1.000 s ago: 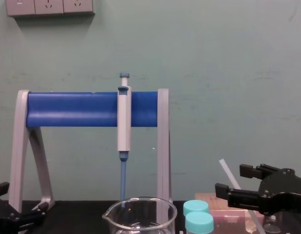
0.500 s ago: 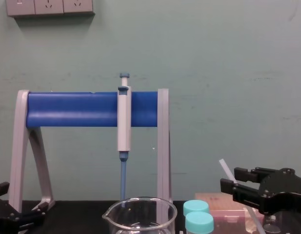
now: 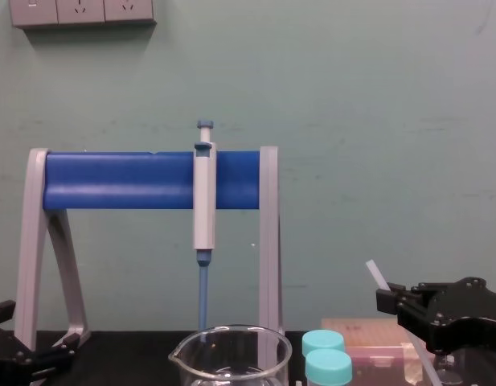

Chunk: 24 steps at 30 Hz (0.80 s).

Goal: Pick up the stirring rod with one hand, then place it down.

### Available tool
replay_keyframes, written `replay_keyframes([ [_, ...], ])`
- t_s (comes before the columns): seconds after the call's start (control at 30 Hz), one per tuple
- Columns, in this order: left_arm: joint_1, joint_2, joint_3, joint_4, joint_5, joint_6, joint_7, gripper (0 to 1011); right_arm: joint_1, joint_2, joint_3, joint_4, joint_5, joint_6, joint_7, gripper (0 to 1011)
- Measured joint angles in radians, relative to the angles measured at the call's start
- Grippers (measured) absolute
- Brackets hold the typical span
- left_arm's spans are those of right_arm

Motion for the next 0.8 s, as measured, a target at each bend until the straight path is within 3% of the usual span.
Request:
replay_keyframes([
  [0.47, 0.0, 0.0, 0.0, 0.0, 0.0, 0.0, 0.0, 1000, 0.0, 0.0, 0.0, 0.0, 0.0, 0.0, 0.0, 70],
  [0.8, 0.0, 0.0, 0.0, 0.0, 0.0, 0.0, 0.0, 1000, -0.032, -0.014, 0.047, -0.047, -0.012, -0.038, -0.014, 70],
])
